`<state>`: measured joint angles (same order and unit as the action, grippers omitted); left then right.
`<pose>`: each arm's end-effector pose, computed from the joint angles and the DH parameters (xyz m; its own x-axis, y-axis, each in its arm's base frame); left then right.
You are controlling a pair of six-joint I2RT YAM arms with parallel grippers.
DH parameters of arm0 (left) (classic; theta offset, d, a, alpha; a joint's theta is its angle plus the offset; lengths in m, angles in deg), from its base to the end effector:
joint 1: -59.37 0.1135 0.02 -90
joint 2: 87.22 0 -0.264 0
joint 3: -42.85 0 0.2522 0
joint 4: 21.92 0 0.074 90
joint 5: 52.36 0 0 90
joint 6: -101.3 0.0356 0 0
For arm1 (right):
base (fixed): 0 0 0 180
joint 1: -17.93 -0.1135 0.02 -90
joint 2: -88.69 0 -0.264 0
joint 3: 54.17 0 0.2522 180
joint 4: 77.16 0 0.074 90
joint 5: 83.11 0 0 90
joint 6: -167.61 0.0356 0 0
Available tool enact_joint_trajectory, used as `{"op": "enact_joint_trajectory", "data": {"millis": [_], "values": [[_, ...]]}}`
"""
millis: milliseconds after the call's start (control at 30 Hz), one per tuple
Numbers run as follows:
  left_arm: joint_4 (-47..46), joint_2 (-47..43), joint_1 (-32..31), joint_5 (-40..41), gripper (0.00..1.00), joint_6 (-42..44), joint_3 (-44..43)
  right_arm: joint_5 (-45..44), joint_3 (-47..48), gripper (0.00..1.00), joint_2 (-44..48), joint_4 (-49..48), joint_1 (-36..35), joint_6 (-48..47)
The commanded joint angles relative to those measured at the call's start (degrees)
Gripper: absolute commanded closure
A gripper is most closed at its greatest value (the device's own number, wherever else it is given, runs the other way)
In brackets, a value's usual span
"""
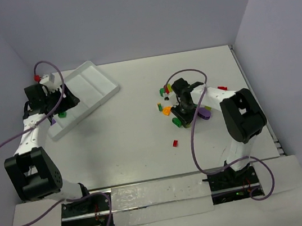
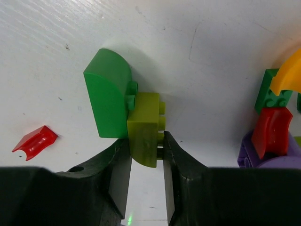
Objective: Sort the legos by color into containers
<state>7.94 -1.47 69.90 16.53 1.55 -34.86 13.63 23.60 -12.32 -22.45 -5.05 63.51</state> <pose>0.3315 0.0486 0.2756 -0.6137 -0.2748 -0.7402 0.0051 0.9361 -0.3517 0.2976 0.1307 0.1662 -0.7733 -0.5907 -0.2304 -0.6172 0.7844 0.0605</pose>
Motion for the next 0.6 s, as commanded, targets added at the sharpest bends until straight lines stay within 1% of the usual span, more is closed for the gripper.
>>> {"op": "enact_joint_trajectory", "data": {"millis": [0, 33, 100, 133, 233, 300, 400, 500, 567], "values": [[-5.5, -5.9, -0.6, -7.7, 0.21, -7.7, 3.7, 1.0, 1.3, 0.89, 1.4, -1.2, 0.2, 0.0], [-5.5, -6.6, -0.6, -9.2, 0.21, -8.9, 4.1, 1.3, 1.7, 0.94, 2.2, -1.0, 0.2, 0.0], [-5.5, -7.3, -0.6, -12.8, 0.19, -11.2, 4.4, 2.5, 3.6, 1.00, 4.1, -0.8, 0.1, -0.1], [-5.5, -7.4, -0.6, -12.9, 0.19, -12.1, 4.3, 3.2, 3.7, 1.00, 4.9, -0.8, 0.1, -0.1], [-5.8, -8.0, -2.0, -20.9, 0.16, -16.6, 3.9, 4.7, 8.5, 1.00, 6.9, -1.6, -0.9, 0.8], [-6.6, -7.8, -3.5, -23.5, 0.11, -20.0, 4.2, 4.3, 12.2, 1.00, 7.1, -2.8, -2.8, 1.7], [-6.2, -6.3, -5.9, -25.7, 0.07, -23.5, 3.4, 3.3, 18.2, 1.00, 6.0, -3.7, -7.0, 2.9], [-5.9, -3.9, -8.1, -27.9, 0.07, -25.3, 2.2, 2.9, 23.4, 1.00, 4.6, -4.0, -10.0, 3.9], [-7.2, -3.0, -9.5, -29.0, 0.07, -28.1, 1.7, 2.5, 26.3, 1.00, 2.8, -4.3, -12.8, 5.2]]}}
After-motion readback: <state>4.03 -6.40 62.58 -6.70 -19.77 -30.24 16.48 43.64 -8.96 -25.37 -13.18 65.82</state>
